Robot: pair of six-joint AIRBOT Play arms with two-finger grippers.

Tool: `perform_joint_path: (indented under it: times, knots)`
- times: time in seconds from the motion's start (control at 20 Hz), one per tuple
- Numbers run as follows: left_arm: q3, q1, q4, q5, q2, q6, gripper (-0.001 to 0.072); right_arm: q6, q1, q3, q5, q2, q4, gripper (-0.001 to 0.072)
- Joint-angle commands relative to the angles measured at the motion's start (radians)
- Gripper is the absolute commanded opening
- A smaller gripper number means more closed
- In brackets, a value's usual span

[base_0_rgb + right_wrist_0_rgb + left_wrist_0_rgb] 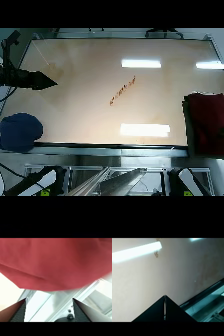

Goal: Fold the shirts.

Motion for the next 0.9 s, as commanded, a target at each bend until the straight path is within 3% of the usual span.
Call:
perform_joint_path:
  times: [0.0, 0.15, 0.2, 0.25, 0.3, 0.45, 0.6, 0.85]
  knots:
    - [0.0, 0.0, 0.0, 0.0, 0.001, 0.0, 0.0015, -0.024, -0.001, 0.092, 0.041, 0.0, -0.006, 0.0618]
    - [0.0, 0.0, 0.0, -0.02, 0.001, 0.0, 0.0015, 0.007, 0.023, 0.259, 0.071, 0.0, 0.033, 0.0616]
    - [0.0, 0.0, 0.0, -0.027, 0.001, 0.0, 0.0015, 0.014, 0.043, 0.306, 0.071, -0.001, 0.073, 0.0564]
    - [0.0, 0.0, 0.0, -0.031, 0.001, 0.0, 0.0015, 0.014, 0.069, 0.338, 0.071, -0.003, 0.126, 0.0239]
    - [0.0, 0.0, 0.0, -0.035, 0.001, 0.0, 0.0015, 0.018, 0.101, 0.352, 0.056, -0.003, 0.188, 0.0032]
    - [0.0, 0.0, 0.0, -0.043, 0.007, -0.001, 0.0015, 0.019, 0.25, 0.351, -0.035, 0.003, 0.365, 0.0021]
    - [-0.039, 0.0, 0.0, -0.034, 0.055, -0.027, 0.0015, -0.01, 0.453, 0.33, -0.064, 0.005, 0.356, 0.0021]
    - [-0.435, 0.0, 0.0, -0.041, 0.322, -0.027, 0.0015, -0.06, 0.735, 0.098, -0.177, 0.121, 0.349, 0.0019]
